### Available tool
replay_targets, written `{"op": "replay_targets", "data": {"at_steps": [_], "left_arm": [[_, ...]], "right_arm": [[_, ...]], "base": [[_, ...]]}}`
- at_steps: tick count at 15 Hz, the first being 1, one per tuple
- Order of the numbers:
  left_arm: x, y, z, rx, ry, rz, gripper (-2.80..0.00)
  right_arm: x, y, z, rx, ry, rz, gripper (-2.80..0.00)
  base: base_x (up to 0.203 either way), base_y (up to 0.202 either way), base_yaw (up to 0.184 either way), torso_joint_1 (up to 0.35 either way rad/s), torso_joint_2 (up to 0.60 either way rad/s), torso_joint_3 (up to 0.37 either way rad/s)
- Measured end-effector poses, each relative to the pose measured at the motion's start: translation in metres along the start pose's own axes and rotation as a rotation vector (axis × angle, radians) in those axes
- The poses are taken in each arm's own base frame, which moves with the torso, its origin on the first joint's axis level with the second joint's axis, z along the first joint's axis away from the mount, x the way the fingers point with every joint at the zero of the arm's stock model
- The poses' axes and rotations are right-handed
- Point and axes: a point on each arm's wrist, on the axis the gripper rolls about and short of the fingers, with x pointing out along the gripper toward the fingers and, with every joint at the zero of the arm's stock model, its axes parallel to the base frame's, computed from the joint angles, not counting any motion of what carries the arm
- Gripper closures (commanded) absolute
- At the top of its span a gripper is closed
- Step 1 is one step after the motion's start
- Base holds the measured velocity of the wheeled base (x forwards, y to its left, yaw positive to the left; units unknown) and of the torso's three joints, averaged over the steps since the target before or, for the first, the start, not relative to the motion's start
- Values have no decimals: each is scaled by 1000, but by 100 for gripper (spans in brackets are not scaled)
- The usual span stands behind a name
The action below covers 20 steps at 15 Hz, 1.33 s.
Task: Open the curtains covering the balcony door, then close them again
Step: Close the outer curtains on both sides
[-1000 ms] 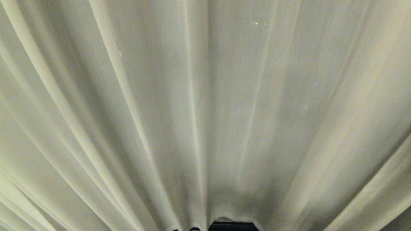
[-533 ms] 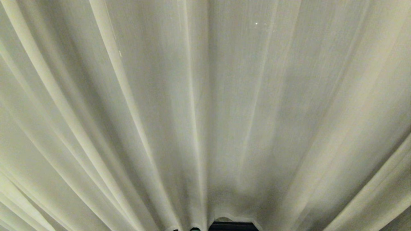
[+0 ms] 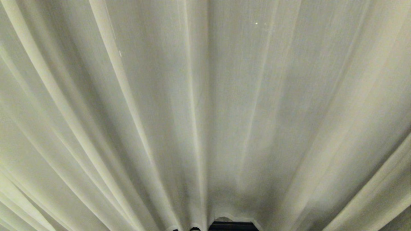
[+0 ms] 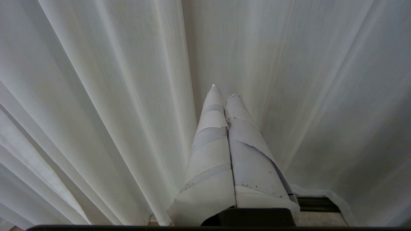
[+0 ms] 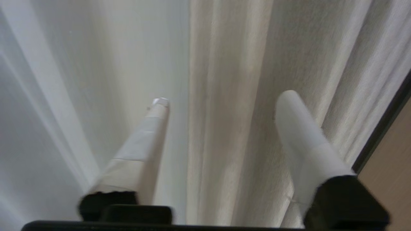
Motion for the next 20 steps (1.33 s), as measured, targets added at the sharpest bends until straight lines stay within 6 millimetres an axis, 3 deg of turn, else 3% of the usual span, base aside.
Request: {"op": "replay_targets", "data": {"at_steps": [5,11,20], "left_arm": [[0,0,0,1,0,0,0],[0,0,0,1,0,0,0],[0,0,0,1,0,-1,0]], "right_arm": [[18,-7,20,26,-23,-61,-280],[59,-20,31,55,-26,-105,-280],[156,-38,33,144,-87,83,-280]], "base": [[0,0,0,0,0,0],[0,0,0,0,0,0],[0,0,0,0,0,0]]}}
